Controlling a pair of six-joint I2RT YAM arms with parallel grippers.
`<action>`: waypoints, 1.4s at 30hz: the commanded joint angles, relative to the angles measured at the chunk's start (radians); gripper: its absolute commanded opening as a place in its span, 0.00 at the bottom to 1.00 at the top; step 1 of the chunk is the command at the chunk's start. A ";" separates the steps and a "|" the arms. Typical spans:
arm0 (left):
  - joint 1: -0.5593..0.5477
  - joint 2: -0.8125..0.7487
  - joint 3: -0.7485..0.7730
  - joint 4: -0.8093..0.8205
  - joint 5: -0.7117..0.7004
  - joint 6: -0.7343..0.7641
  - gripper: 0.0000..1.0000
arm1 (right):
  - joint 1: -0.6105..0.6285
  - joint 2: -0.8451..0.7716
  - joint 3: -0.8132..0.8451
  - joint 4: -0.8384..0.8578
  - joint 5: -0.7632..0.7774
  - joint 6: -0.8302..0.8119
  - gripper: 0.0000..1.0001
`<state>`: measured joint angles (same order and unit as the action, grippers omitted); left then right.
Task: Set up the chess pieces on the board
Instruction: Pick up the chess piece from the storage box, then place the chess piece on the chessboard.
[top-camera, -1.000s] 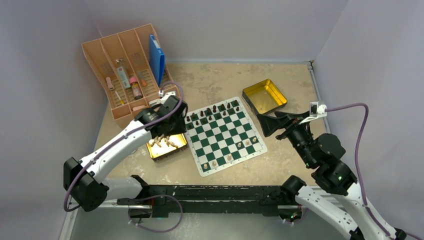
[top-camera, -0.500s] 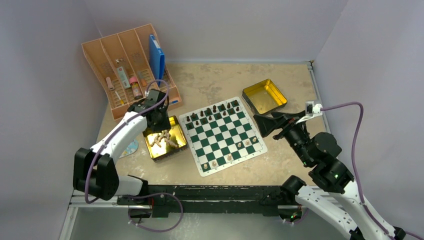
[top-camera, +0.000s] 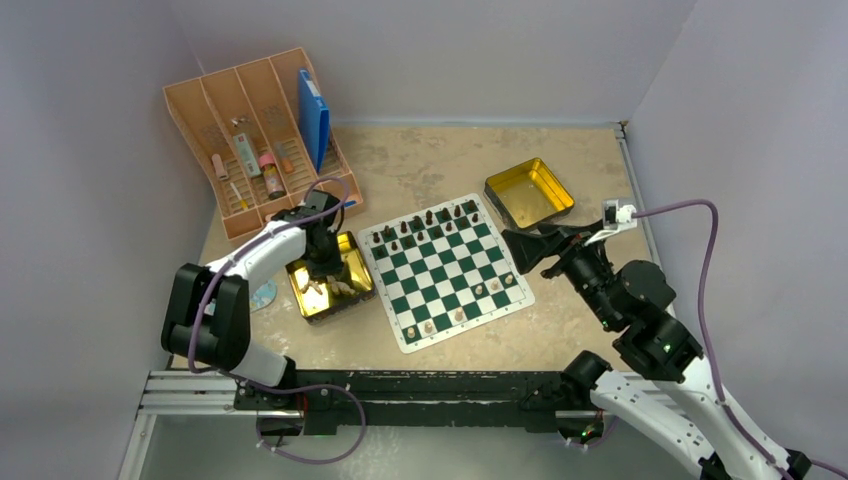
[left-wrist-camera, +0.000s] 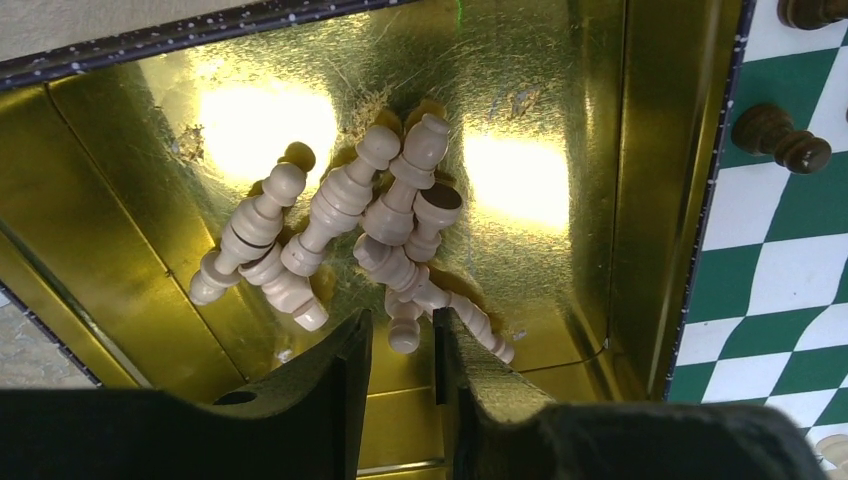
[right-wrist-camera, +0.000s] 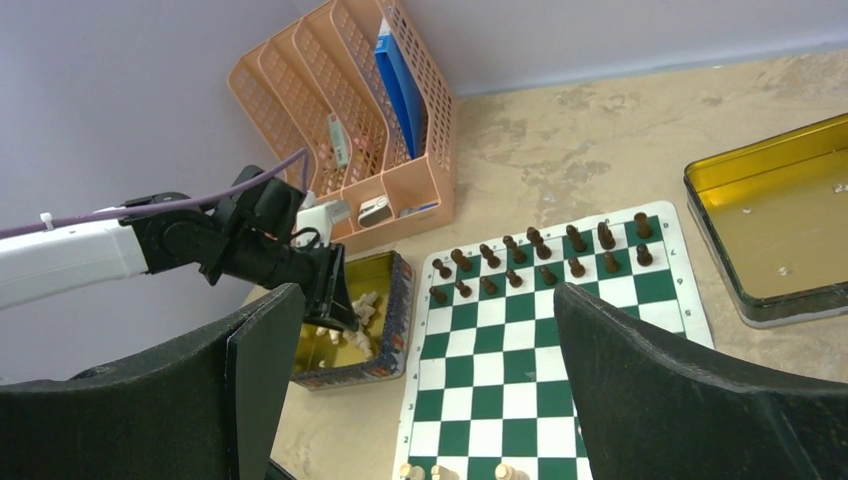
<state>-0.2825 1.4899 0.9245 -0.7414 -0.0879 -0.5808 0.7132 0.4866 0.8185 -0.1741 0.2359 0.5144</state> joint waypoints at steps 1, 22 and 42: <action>0.005 0.020 -0.002 0.037 0.016 0.025 0.27 | 0.002 -0.002 0.030 0.034 -0.003 -0.015 0.97; 0.002 -0.047 0.072 -0.077 0.059 0.071 0.09 | 0.001 -0.024 0.010 0.029 0.009 -0.016 0.97; -0.225 -0.068 0.304 -0.214 0.017 0.036 0.07 | 0.002 -0.031 -0.004 0.013 0.035 -0.013 0.97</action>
<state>-0.4503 1.4151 1.1542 -0.9337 -0.0559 -0.5117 0.7132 0.4572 0.8093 -0.1829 0.2455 0.5117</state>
